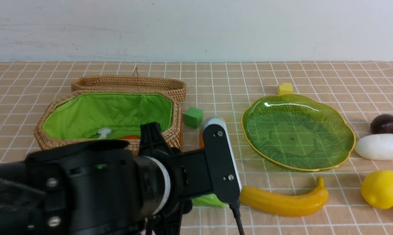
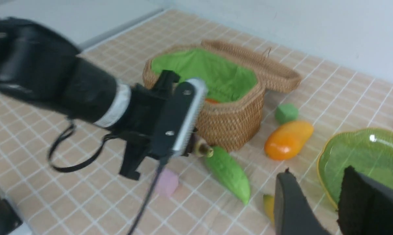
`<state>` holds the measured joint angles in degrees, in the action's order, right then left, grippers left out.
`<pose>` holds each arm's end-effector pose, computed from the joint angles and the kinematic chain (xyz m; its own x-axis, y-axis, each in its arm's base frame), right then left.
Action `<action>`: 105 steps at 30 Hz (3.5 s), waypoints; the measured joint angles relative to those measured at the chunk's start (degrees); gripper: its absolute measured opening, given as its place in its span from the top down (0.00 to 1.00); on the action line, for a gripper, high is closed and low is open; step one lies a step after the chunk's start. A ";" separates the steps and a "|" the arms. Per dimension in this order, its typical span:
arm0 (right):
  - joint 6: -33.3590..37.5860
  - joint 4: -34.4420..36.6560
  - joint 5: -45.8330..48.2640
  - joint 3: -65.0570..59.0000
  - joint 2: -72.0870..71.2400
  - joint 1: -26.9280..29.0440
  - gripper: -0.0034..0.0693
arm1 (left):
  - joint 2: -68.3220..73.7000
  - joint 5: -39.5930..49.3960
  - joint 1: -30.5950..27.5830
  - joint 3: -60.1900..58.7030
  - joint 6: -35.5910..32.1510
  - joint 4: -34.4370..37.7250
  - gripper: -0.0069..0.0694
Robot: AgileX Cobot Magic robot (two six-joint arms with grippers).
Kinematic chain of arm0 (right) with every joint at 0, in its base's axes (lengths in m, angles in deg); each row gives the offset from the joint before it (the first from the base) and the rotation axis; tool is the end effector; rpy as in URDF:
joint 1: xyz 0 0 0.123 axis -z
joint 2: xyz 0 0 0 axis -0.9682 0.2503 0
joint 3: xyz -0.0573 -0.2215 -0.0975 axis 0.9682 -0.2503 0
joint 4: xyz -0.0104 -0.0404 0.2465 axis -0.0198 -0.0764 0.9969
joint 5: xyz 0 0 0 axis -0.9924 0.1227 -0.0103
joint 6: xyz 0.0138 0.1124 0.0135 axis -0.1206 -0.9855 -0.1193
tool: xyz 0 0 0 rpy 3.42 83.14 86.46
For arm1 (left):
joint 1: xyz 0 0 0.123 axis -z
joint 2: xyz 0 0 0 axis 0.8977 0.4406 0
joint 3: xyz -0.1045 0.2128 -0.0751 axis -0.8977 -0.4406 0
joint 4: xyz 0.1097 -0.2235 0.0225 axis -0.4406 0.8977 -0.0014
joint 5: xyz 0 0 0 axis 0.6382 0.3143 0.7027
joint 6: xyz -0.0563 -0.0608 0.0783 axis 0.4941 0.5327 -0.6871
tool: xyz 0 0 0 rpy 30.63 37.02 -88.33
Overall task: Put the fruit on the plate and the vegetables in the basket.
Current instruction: Use the left arm to grab an eggplant and put it into the left basket, then take a chayote with your left arm and place it on the basket on the left, then grab the mango with your left arm and place it on the right plate
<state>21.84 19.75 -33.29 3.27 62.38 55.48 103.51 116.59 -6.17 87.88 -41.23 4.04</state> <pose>0.0790 0.0739 0.4141 -0.2062 -0.1466 -0.9675 -0.6707 0.7411 0.0306 0.1992 -0.2226 0.2473 -0.0137 0.9301 -0.3672 0.7349 0.2584 0.6270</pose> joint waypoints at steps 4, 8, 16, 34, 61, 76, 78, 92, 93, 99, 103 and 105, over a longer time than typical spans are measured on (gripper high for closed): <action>0.00 0.00 -3.37 0.00 0.00 0.00 0.63 | -2.18 0.33 -6.12 1.34 -0.53 -6.60 0.51; 0.00 0.00 -5.38 0.00 0.00 0.00 0.63 | 0.26 -2.25 -15.13 5.25 -1.32 -7.84 0.51; 0.00 0.00 -4.83 0.00 0.00 0.00 0.63 | 12.04 -10.60 -27.33 10.28 -1.38 -10.99 0.44; -7.79 -6.70 5.77 0.00 0.00 0.00 0.63 | 4.08 0.76 -14.10 11.55 2.12 15.37 0.49; -7.99 -7.35 17.14 0.00 0.00 0.00 0.63 | 44.97 17.39 -9.23 37.76 -32.98 23.52 0.08; -7.67 -7.35 15.43 0.00 0.00 0.00 0.63 | 33.83 26.17 -5.26 41.52 -27.40 25.31 0.44; -7.67 -7.35 14.29 0.00 0.00 0.00 0.63 | 28.68 27.29 -3.73 42.70 -27.40 25.14 0.44; -7.50 -7.40 8.49 0.00 0.00 0.00 0.63 | 23.78 20.01 -25.26 43.52 -27.08 19.27 0.32; -7.50 -7.40 7.99 0.00 0.00 0.00 0.63 | 24.51 19.32 -26.23 43.52 -26.61 19.27 0.27; -7.57 -8.98 6.80 0.00 0.00 0.00 0.63 | 25.88 18.57 -28.58 43.45 -15.86 20.57 0.05; -9.21 -11.57 6.17 0.00 0.00 0.00 0.63 | 25.04 18.88 -26.07 43.45 -4.51 26.23 0.16; -10.72 -12.76 5.96 0.00 0.00 0.00 0.63 | 24.87 18.66 -22.65 43.45 1.99 30.25 0.31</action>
<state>11.12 6.99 -27.34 3.27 62.38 55.48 128.38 135.25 -28.82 131.33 -39.24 34.28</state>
